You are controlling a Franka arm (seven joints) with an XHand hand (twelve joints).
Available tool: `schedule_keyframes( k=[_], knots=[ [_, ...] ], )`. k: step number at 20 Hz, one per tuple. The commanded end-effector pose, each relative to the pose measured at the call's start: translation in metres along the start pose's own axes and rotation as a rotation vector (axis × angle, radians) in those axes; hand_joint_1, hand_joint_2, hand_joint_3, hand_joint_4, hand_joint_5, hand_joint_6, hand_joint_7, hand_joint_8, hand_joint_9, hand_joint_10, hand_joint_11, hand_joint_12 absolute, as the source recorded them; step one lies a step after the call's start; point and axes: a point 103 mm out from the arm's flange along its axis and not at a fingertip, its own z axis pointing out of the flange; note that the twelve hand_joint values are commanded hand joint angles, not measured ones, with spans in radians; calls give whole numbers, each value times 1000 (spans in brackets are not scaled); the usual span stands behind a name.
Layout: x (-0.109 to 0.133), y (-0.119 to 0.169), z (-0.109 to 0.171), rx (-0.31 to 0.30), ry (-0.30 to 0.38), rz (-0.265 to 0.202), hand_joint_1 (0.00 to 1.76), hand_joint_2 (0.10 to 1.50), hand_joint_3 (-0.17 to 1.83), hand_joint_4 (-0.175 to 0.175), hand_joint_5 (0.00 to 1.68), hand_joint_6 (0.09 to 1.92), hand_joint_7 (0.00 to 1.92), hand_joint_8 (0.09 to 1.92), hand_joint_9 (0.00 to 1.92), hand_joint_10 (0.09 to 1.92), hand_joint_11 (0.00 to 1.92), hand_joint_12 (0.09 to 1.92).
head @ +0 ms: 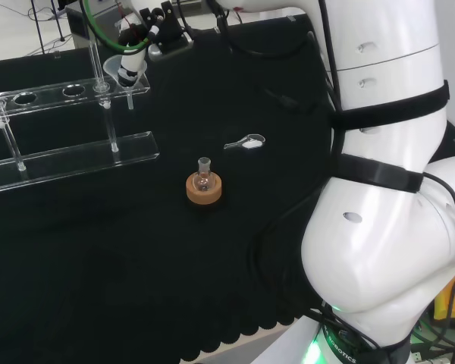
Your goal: Pick up the funnel from the transparent funnel stand.
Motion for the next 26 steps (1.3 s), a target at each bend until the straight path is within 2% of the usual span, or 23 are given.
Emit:
schedule_keyframes(
  k=[1,9,16,17,18,21,24,25,26],
  knots=[
    [10,7,-1,-5,-23,-32,745,599,588,-94,51,87,0,543,231,809,243,1422],
    [14,14,0,36,-24,-1,747,589,611,-93,44,87,0,514,241,813,251,1418],
    [17,14,1,37,-14,-15,748,576,640,-95,61,87,0,597,312,791,260,1416],
    [-2,12,5,35,5,-19,748,575,643,-95,65,87,0,607,319,787,262,1415],
    [-7,12,5,39,4,-15,748,574,645,-95,69,87,0,614,323,784,264,1415],
    [-9,11,5,35,-2,-24,749,573,652,-95,79,87,0,639,348,775,272,1413],
    [5,9,2,24,-17,-23,749,572,656,-95,87,87,0,658,364,767,279,1412],
    [-5,7,3,25,3,-30,749,572,657,-95,90,87,0,661,367,766,281,1411],
    [-9,5,4,30,15,-10,749,572,658,-94,94,87,0,664,370,765,282,1411]
  ],
)
